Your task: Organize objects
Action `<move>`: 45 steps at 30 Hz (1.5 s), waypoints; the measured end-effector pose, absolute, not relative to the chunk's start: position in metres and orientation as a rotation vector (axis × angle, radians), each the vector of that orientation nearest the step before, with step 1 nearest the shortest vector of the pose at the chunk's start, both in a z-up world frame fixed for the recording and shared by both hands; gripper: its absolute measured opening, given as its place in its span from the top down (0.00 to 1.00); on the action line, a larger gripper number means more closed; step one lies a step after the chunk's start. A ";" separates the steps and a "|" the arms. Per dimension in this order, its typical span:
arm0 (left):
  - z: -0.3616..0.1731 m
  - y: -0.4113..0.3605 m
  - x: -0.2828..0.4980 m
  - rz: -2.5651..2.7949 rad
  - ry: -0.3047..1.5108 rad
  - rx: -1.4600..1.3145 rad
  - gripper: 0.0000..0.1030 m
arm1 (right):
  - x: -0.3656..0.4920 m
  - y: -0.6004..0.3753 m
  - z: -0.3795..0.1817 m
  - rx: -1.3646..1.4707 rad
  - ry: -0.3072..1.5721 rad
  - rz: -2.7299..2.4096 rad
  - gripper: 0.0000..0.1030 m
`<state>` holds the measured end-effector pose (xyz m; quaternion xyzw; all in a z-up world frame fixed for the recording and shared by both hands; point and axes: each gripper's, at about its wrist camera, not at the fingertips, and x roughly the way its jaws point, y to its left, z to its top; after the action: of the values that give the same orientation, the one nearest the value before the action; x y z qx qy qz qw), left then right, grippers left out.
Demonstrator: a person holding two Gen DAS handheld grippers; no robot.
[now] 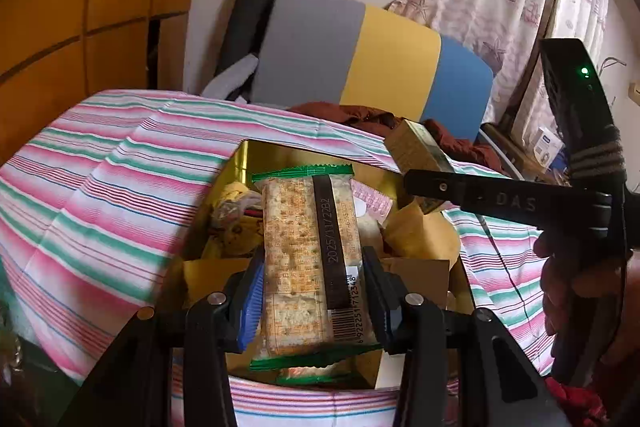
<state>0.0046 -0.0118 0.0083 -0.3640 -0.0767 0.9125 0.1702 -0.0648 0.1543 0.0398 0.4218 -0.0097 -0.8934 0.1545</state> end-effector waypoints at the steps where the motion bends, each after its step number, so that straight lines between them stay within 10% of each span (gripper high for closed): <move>1: 0.006 -0.010 0.000 2.581 -0.221 -1.051 0.57 | -0.069 0.155 0.038 1.226 -0.035 -2.561 0.70; 20: -0.031 0.008 -0.028 2.453 -0.185 -1.204 0.56 | -0.163 0.102 -0.003 1.452 -0.087 -2.369 0.69; 24: -0.035 0.016 -0.037 2.435 -0.184 -1.231 0.49 | -0.163 0.104 0.004 1.417 -0.126 -2.401 0.56; 45: 0.016 -0.063 0.006 2.863 -0.405 -1.174 0.43 | -0.015 0.142 0.020 1.299 0.114 -2.393 0.53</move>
<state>0.0056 -0.0628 0.0160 -0.3763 -0.1298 0.9173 0.0105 -0.0147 0.1415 0.0201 0.4664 0.0408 -0.8591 0.2066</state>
